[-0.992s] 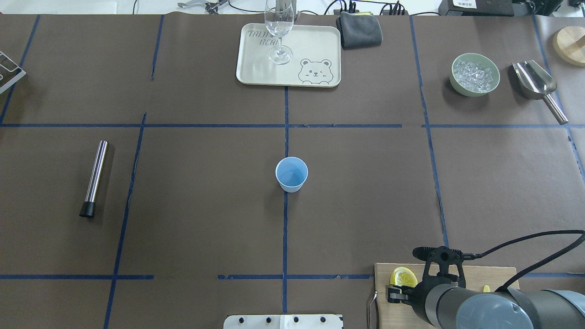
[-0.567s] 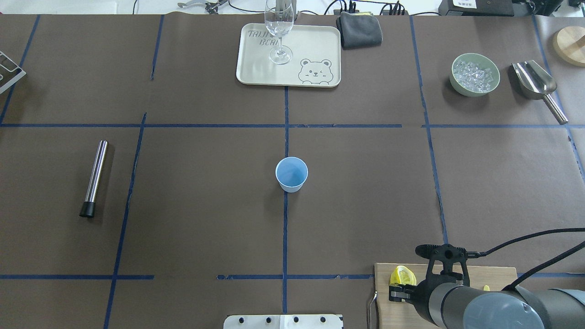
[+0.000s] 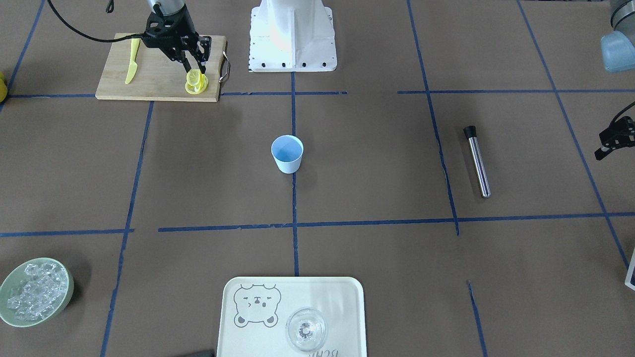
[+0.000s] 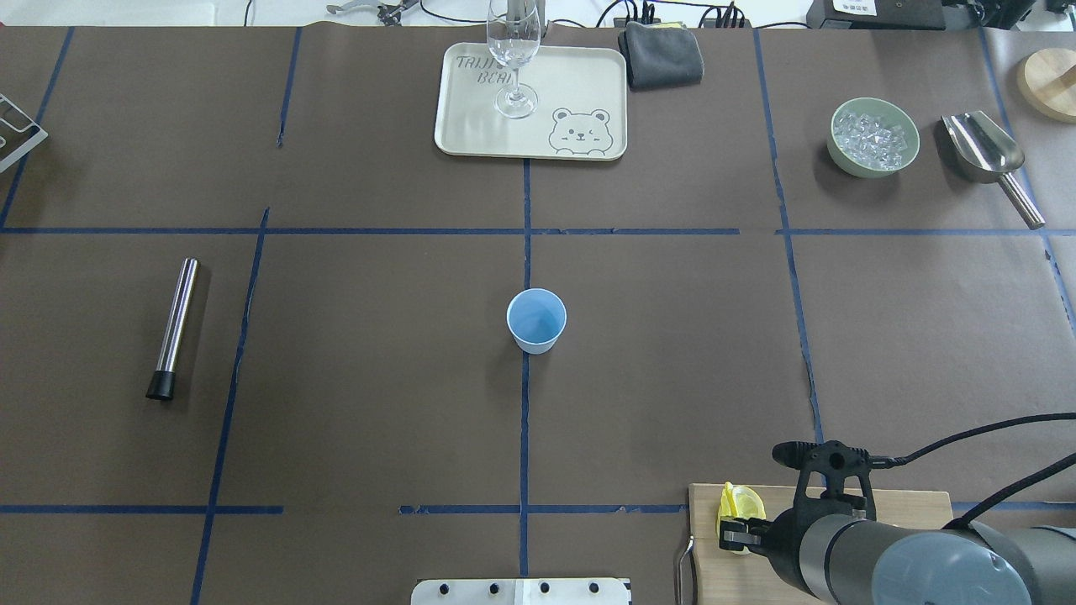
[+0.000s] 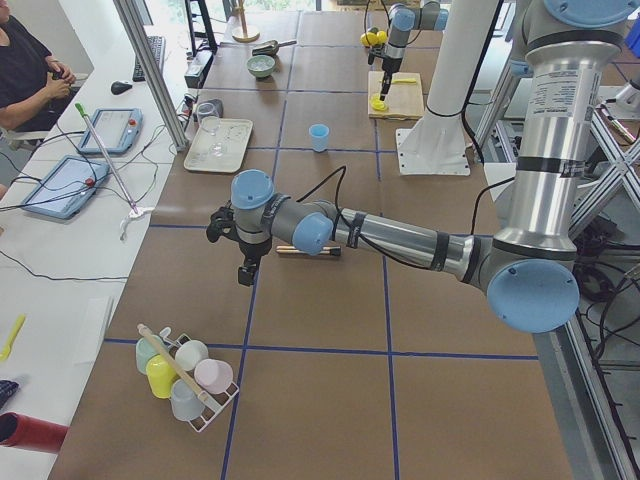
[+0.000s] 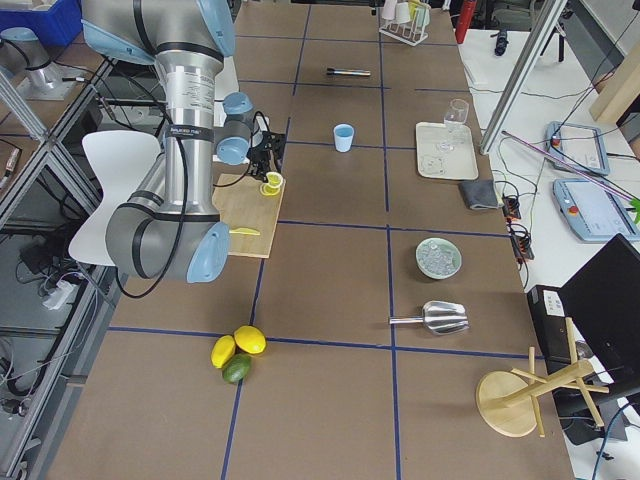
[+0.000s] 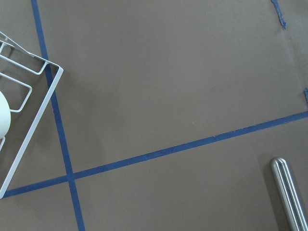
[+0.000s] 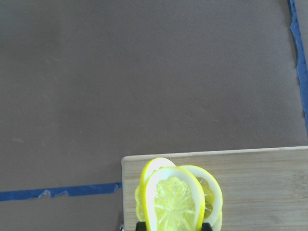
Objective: Squeeze lemon into cup
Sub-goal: 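Grasp the top lemon slice with the right gripper and lift it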
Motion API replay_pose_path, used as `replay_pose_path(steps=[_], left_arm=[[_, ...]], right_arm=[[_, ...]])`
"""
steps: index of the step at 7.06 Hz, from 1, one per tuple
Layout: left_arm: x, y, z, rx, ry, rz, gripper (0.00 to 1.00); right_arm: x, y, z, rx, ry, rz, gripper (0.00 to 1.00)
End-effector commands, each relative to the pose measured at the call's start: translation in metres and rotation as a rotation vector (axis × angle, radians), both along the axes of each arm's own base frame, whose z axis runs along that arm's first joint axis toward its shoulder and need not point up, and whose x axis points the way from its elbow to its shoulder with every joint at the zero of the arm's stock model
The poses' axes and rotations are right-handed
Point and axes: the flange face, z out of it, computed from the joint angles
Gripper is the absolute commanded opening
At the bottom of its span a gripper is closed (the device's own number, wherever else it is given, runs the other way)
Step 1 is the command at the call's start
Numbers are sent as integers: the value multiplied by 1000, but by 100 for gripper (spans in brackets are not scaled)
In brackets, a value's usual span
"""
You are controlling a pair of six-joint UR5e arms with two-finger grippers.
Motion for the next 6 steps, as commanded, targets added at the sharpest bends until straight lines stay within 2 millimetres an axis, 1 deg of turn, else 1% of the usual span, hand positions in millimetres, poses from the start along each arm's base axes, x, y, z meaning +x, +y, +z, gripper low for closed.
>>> replay_pose_path(steps=[1,3,4,5,6], left_arm=[[0,0,-1,0,0,-1,100],[0,-2,-3,5,1,-1,100],[1,-3,-4,6,2,-1,100],[1,-3,-3,5,1,-1,100],[1,-3,-4,6,2,-1,100]], right_arm=[[18,-21,-12,-39,-28,18,44],[35,-44,-22,-78,-57,31,43],[39,-52,-25,-82,-65,45,43],[43,-64,-34,-98,-90,55,43],[43,-77,-50,-93,-129,77,43]])
